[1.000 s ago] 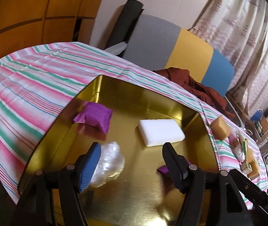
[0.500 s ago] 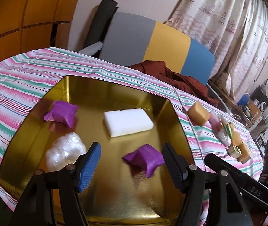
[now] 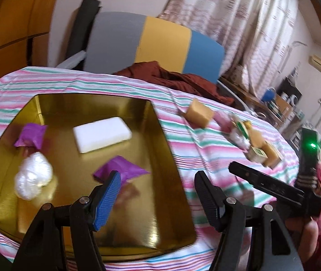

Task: Organize objects
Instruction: 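Move both tools back toward the remaining items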

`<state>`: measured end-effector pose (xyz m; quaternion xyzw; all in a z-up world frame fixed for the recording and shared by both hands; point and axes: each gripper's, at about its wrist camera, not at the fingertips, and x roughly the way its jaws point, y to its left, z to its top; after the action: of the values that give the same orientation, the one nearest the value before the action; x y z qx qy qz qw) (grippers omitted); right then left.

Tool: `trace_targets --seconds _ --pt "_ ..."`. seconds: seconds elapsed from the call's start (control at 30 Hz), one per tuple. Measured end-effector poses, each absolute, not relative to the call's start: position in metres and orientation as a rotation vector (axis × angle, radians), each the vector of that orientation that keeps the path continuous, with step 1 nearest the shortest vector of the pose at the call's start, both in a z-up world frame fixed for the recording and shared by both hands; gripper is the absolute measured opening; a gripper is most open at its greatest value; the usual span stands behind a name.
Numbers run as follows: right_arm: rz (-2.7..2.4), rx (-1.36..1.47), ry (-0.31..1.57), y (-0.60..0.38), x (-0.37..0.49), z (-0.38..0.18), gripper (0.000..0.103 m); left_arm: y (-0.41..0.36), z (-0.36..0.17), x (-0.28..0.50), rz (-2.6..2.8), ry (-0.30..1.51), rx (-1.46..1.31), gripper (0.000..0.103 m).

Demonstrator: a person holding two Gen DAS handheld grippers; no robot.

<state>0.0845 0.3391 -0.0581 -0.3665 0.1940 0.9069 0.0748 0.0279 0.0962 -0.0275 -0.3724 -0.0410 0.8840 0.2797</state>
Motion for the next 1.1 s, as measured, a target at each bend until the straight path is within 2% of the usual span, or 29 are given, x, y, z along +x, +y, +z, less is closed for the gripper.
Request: trace_targets --seconds 0.7,0.9,1.1 --pt "2.43 -0.967 0.593 0.503 0.136 -0.08 0.092 0.178 -0.029 0.06 2.181 0.053 -1.001 0.069" --pt "2.396 -0.872 0.715 0.551 0.136 -0.079 0.092 0.193 -0.036 0.065 2.147 0.085 -1.032 0.069" --pt "2.369 -0.826 0.727 0.576 0.124 -0.076 0.091 0.205 -0.041 0.067 2.123 0.107 -1.055 0.069"
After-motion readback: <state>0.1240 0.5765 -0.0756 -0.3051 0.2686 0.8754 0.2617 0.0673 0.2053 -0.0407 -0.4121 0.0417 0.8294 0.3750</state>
